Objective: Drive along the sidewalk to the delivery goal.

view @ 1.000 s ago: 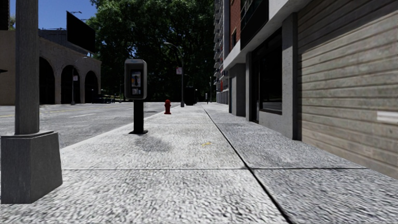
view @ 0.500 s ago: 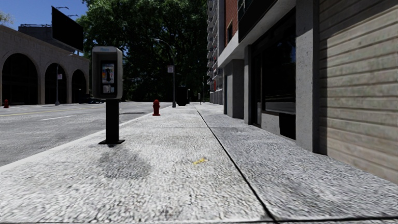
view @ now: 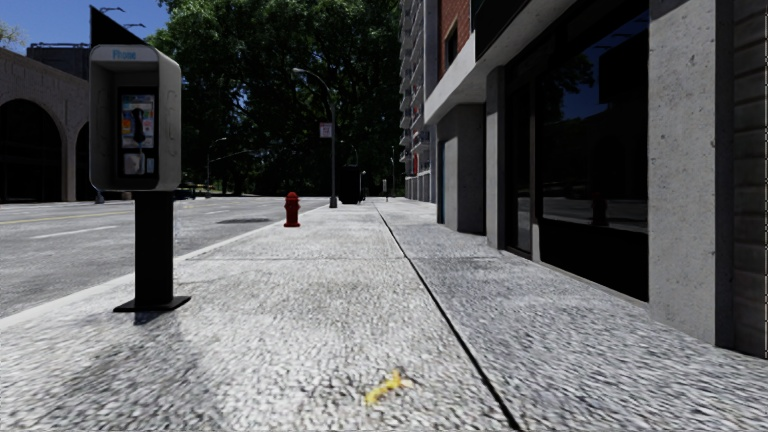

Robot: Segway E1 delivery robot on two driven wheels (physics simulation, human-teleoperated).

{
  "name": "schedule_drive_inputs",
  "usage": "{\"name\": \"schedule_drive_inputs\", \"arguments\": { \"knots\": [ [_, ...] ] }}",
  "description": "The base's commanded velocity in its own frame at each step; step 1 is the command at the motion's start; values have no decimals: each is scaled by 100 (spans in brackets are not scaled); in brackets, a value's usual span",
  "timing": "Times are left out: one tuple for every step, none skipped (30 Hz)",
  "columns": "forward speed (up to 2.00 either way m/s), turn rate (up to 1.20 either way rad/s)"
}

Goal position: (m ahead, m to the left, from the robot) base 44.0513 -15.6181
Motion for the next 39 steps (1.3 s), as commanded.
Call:
{"name": "schedule_drive_inputs", "arguments": {
  "knots": [
    [200, 0],
    [200, 0],
    [200, 0],
    [200, 0],
    [200, 0],
    [200, 0],
    [200, 0],
    [200, 0],
    [200, 0],
    [200, 0],
    [200, 0],
    [200, 0],
    [200, 0],
    [200, 0],
    [200, 0],
    [200, 0],
    [200, 0],
    [200, 0],
    [200, 0],
    [200, 0],
    [200, 0],
    [200, 0],
    [200, -16],
    [200, -24],
    [200, -24],
    [200, -26],
    [200, -19],
    [200, 0],
    [200, 0],
    [200, 0],
    [200, 0],
    [200, 0],
    [200, 0],
    [200, 0],
    [200, 0],
    [200, 0],
    [200, 0],
    [197, 0],
    [197, 0]
  ]
}}
